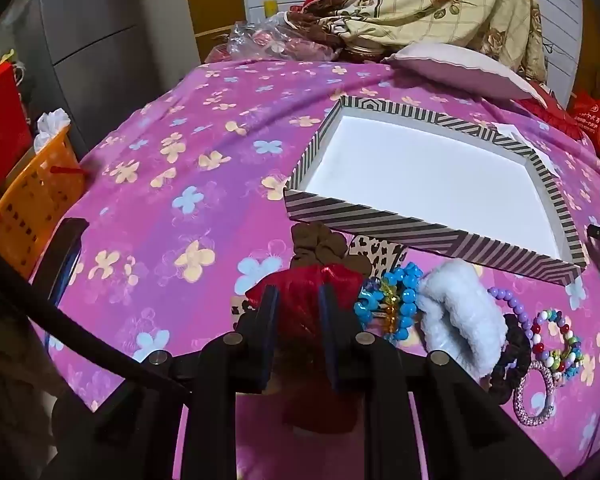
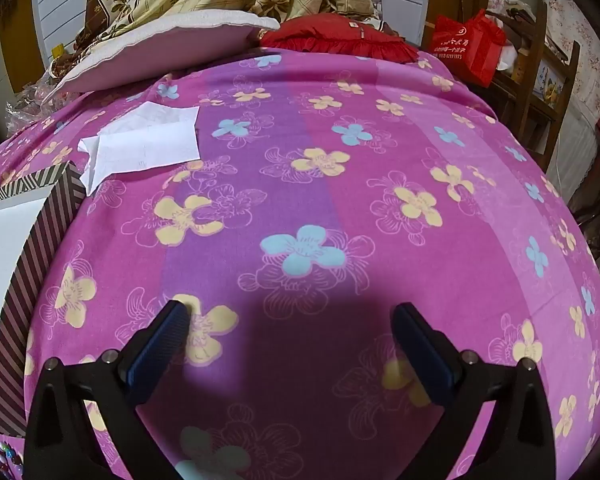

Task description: Organize jewelry

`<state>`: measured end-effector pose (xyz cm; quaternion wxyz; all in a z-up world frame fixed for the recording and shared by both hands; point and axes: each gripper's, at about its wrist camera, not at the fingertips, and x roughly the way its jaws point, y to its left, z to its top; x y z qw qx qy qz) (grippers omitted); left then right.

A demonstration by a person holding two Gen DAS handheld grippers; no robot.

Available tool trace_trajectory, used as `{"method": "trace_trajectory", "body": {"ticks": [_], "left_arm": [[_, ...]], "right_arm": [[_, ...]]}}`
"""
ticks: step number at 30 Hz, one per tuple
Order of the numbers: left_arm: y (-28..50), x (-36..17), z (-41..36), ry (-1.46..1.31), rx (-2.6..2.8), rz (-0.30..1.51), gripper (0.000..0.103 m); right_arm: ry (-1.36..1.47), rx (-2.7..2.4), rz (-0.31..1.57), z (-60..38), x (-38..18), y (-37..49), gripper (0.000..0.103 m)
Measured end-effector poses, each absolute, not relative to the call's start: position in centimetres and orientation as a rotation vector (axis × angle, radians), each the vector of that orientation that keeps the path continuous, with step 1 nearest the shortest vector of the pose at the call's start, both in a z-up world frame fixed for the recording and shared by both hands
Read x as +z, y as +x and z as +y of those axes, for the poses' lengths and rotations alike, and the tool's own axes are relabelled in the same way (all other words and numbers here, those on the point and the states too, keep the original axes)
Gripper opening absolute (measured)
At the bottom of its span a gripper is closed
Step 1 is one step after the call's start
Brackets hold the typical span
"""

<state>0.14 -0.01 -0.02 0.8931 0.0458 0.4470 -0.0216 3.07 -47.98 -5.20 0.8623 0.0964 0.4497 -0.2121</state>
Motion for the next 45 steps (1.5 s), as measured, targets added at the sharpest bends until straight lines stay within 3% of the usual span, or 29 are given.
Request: {"method": "trace_trajectory", "body": {"ticks": [6, 12, 15, 29, 45], "left_arm": [[-1.6, 0.0, 0.3, 0.106, -0.039, 0.854, 0.041], [-1.5, 0.4, 1.1, 0.088, -0.032, 0.904, 0.041], [-1.6, 0.5, 1.3, 0.083, -0.032, 0.911, 0.041], [-3.2, 1.8, 1.9, 0.028, -0.043, 0.892, 0.041], [-4.5, 2.6, 2.3, 0.017, -0.045, 0.883, 0.041]], "right_arm": [[0.214, -0.442, 0.937, -48.1, -5.2, 2.9, 0.103], [0.223, -0.384, 1.061, -45.7, -4.9, 1.1, 0.102], [0.283, -0.368, 1.031, -43.2, -4.0, -1.9, 0.097], [0.122, -0.108, 0.882, -22.2, 1.1, -7.0, 0.097], [0.071, -0.071, 0.876, -16.1, 2.0, -7.3, 0.097]]}}
